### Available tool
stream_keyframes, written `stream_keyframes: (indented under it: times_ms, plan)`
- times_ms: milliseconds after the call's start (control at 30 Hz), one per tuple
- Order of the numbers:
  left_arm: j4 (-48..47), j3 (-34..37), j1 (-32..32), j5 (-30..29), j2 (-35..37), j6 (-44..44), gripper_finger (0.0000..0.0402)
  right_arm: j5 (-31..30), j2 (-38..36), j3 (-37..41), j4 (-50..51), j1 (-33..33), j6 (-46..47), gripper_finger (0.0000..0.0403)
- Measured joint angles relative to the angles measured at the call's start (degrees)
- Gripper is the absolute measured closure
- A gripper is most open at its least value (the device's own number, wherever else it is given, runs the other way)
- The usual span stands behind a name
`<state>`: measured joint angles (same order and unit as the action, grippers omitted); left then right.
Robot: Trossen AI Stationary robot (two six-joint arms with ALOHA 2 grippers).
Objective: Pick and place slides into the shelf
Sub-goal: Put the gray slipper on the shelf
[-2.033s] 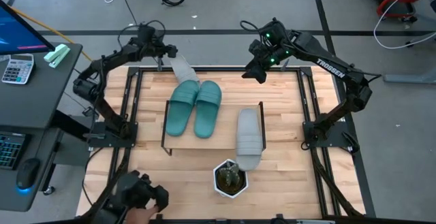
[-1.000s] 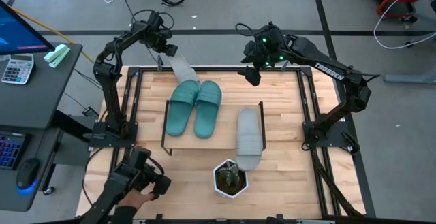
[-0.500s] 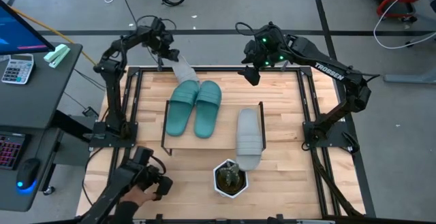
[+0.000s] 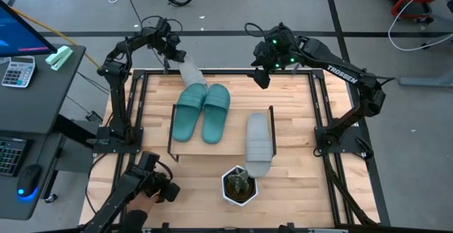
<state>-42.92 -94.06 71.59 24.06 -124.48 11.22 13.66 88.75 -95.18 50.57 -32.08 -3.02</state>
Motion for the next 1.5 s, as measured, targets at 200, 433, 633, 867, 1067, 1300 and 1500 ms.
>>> stream_keyframes:
  times_ms: [200, 433, 633, 867, 1067, 1300, 1500]
  plan:
    - [-1.45, -1.96, -0.02, 1.52, 0.08, 0.07, 0.035, -0.11, 0.0, 0.0, 0.0, 0.0, 0.07, 0.0151]
    - [-7.36, -13.46, -0.07, 3.47, -0.08, 0.53, 0.035, -0.12, 0.0, 0.0, 0.0, 0.0, 0.11, 0.0158]
    - [-13.51, -26.94, -0.02, 5.69, -0.08, 1.05, 0.035, -0.18, 0.0, 0.0, 0.0, -0.03, 0.11, 0.0159]
    - [-16.99, -41.05, -0.13, 11.64, -0.02, -1.84, 0.035, -3.46, 0.0, 0.0, 1.22, -0.25, -0.02, 0.016]
    - [-12.78, -39.5, -1.26, 25.59, 3.79, -7.08, 0.035, -4.62, 0.0, 0.0, 4.63, -1.71, -0.47, 0.016]
    - [-13.4, -39.5, -5.93, 35.57, 5.5, -7.99, 0.035, -4.75, 0.02, 0.0, 7.87, -5.57, -1.68, 0.0161]
    - [-14.41, -39.5, -13.05, 40.0, 5.69, -6.76, 0.035, -4.71, 0.02, 0.0, 8.57, -8.46, -3.53, 0.0161]
